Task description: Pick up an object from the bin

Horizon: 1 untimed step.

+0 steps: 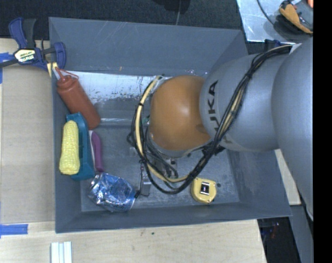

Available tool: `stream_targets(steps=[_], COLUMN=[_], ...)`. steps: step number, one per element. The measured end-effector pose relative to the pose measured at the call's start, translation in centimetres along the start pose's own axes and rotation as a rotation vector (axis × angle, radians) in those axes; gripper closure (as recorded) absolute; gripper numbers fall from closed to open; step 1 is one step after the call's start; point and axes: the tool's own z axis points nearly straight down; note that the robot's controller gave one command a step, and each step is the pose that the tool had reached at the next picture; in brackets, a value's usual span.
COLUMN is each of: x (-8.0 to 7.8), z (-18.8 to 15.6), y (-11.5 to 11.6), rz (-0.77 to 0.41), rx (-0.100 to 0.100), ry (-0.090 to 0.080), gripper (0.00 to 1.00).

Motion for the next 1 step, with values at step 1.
stream_targets(steps=[1], x=[-0.20], z=[-0.33], y=[-0.02], rz=[0.004], rx=[-0.002], ry=[-0.007], gripper=[0.00])
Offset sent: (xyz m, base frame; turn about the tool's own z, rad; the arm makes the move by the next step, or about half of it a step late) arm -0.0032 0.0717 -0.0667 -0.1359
